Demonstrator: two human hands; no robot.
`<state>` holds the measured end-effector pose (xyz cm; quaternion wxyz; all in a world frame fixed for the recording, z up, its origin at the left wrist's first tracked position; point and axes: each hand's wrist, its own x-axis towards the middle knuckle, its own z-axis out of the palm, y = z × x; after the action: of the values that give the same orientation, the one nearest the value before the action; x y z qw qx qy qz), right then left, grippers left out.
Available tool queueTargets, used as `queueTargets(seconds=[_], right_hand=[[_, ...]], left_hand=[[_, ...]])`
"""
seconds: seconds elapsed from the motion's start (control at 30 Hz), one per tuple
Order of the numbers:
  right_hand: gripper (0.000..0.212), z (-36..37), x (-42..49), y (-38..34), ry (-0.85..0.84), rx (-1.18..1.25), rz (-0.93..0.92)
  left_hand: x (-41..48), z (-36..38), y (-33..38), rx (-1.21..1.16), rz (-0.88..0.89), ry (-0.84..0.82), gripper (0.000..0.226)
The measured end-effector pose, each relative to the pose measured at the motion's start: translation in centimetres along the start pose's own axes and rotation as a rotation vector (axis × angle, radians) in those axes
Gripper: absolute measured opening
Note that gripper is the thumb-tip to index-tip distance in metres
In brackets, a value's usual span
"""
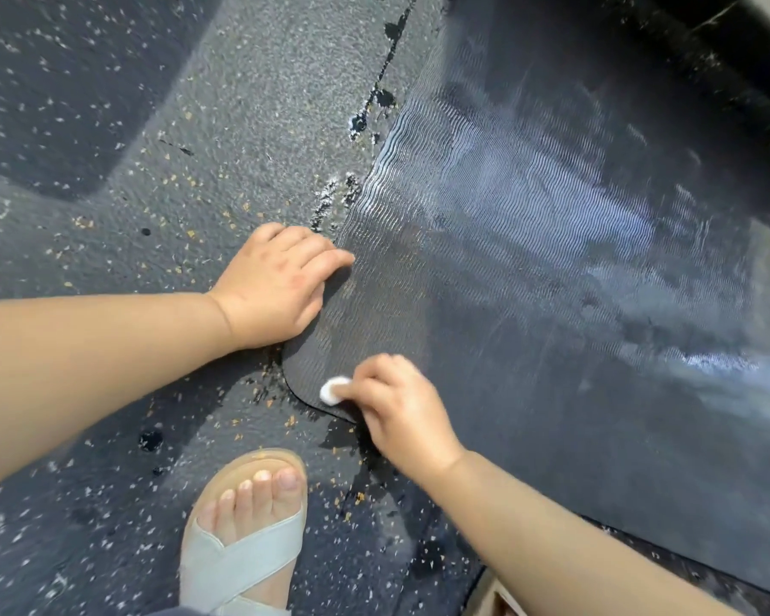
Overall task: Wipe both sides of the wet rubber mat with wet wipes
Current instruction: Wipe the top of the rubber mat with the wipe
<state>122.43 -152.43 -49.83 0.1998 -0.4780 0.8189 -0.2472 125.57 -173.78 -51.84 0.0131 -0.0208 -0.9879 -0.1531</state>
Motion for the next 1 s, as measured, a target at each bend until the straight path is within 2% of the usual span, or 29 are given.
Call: queueTargets(seconds=[0.03, 0.17, 0.3, 0.4, 0.5, 0.57, 0.63, 0.73, 0.83, 0.9, 1.0], right_hand=[[0.026, -0.8, 0.9, 0.6, 0.042, 0.018, 0.044], [0.019, -4.3, 8.8, 4.7, 0.381, 0.021, 0.390], [0.020, -4.2, 12.7, 6.5, 0.406, -0.082, 0.519], [0.019, -1.4, 9.3, 3.4, 0.331, -0.156, 0.351], [0.022, 0.5, 3.9, 0.0, 0.164, -0.067, 0.105], [0.024, 0.1, 2.3, -0.5, 0.062, -0.014, 0.021], [0.022, -1.0, 3.6, 0.4, 0.093, -0.004, 0.079], [0.018, -2.3, 8.4, 2.0, 0.238, -0.038, 0.283], [0.017, -1.7, 11.0, 2.1, 0.269, -0.072, 0.379], [0.015, -0.6, 10.2, 0.8, 0.286, -0.102, 0.363], [0.019, 1.5, 6.3, -1.8, 0.202, -0.078, 0.164]], left_hand=[[0.9, 0.0, -0.2, 0.007, 0.017, -0.007, 0.045], [5.2, 0.0, -1.1, 0.108, 0.042, -0.086, 0.043], [8.8, -0.1, -2.4, 0.175, 0.020, -0.141, 0.052], [9.2, -0.3, -3.2, 0.177, 0.040, -0.164, 0.051], [8.0, 0.4, -3.0, 0.195, 0.024, -0.162, 0.051], [7.2, 0.9, -2.8, 0.202, 0.012, -0.182, 0.053], [7.1, 0.8, -2.9, 0.180, 0.015, -0.187, 0.054], [7.8, 0.0, -3.5, 0.118, 0.041, -0.170, 0.047], [8.2, -0.3, -4.0, 0.123, 0.072, -0.179, 0.045], [8.1, -0.3, -3.9, 0.137, 0.077, -0.181, 0.046], [7.9, -0.4, -3.7, 0.137, 0.061, -0.151, 0.045]])
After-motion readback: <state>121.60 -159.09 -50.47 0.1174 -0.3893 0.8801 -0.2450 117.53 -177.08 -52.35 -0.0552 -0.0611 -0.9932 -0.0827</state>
